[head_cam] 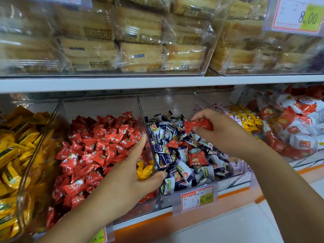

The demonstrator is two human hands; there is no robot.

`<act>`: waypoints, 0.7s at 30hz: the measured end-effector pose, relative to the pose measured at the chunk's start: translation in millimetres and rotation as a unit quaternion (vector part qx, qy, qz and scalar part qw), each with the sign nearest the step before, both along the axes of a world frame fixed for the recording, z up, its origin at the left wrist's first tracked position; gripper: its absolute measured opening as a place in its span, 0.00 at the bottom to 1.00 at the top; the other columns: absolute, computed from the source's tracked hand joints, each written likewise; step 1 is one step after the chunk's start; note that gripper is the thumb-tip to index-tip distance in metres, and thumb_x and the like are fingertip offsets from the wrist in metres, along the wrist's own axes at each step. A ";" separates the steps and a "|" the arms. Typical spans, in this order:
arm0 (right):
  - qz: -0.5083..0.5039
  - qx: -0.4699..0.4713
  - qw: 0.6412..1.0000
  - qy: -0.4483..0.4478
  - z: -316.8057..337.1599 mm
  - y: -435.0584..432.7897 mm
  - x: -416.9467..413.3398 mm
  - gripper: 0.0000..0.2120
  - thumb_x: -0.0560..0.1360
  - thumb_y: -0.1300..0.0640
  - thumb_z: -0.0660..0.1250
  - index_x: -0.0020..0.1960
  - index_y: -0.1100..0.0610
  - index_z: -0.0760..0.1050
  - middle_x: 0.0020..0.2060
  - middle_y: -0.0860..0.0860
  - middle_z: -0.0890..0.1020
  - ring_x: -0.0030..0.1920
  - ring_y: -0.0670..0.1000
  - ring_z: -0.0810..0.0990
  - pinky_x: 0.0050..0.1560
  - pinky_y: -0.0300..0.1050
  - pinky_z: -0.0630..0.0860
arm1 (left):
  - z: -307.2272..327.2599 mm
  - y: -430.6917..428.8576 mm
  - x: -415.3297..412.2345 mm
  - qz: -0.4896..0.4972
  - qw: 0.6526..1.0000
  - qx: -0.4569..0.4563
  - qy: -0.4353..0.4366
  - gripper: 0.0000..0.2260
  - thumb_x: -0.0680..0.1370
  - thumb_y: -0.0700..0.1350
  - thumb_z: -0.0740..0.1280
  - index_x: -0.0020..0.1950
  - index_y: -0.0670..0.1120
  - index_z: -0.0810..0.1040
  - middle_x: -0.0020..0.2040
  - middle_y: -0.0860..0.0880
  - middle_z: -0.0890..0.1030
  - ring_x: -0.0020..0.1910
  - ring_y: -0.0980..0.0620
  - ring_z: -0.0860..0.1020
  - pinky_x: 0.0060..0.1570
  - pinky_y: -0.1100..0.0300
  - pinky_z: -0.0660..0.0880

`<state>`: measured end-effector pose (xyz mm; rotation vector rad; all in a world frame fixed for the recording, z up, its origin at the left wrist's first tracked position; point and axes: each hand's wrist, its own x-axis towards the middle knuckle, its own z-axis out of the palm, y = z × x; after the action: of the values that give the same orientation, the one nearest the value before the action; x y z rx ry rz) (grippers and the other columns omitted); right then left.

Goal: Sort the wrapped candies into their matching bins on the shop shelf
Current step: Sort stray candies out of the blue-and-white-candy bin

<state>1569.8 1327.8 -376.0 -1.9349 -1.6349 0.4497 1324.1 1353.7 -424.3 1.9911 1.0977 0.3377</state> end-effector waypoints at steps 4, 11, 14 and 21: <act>0.035 -0.020 0.999 -0.037 -8.5 1.3 -19.8 0.07 0.77 0.50 0.68 0.54 0.43 0.74 0.42 0.41 0.79 0.34 0.39 0.76 0.28 0.29 0.68 | -1.9 -0.3 -0.1 0.008 1.000 0.000 -0.010 0.44 0.62 0.73 0.60 0.69 0.76 0.35 0.65 0.56 0.72 0.47 0.54 0.81 0.38 0.59 0.72; 0.071 -0.071 0.984 -0.148 -27.6 11.7 -18.9 0.17 0.77 0.52 0.68 0.65 0.43 0.75 0.62 0.45 0.78 0.59 0.45 0.75 0.47 0.31 0.62 | -1.2 -1.2 -0.8 0.006 1.000 0.003 -0.022 0.45 0.63 0.72 0.61 0.71 0.74 0.36 0.70 0.61 0.67 0.50 0.59 0.77 0.40 0.64 0.70; 0.065 -0.067 0.987 -0.132 -30.2 13.9 -18.7 0.15 0.77 0.53 0.68 0.63 0.45 0.76 0.59 0.45 0.78 0.57 0.45 0.76 0.46 0.32 0.64 | 0.0 -1.5 -1.5 0.000 1.000 0.004 -0.019 0.44 0.64 0.72 0.61 0.71 0.74 0.36 0.60 0.66 0.68 0.34 0.64 0.77 0.41 0.65 0.71; 0.021 -0.021 0.999 0.029 -8.2 12.0 -15.3 0.06 0.78 0.57 0.66 0.54 0.48 0.76 0.35 0.41 0.78 0.30 0.36 0.76 0.30 0.26 0.68 | -5.0 -0.3 -6.6 -0.008 0.998 0.026 0.064 0.45 0.60 0.78 0.54 0.73 0.71 0.38 0.50 0.56 0.68 0.43 0.58 0.71 0.56 0.54 0.75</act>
<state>1554.5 1339.8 -384.2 -1.9035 -1.6430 0.5561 1317.5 1353.4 -429.3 2.0901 1.1625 0.2357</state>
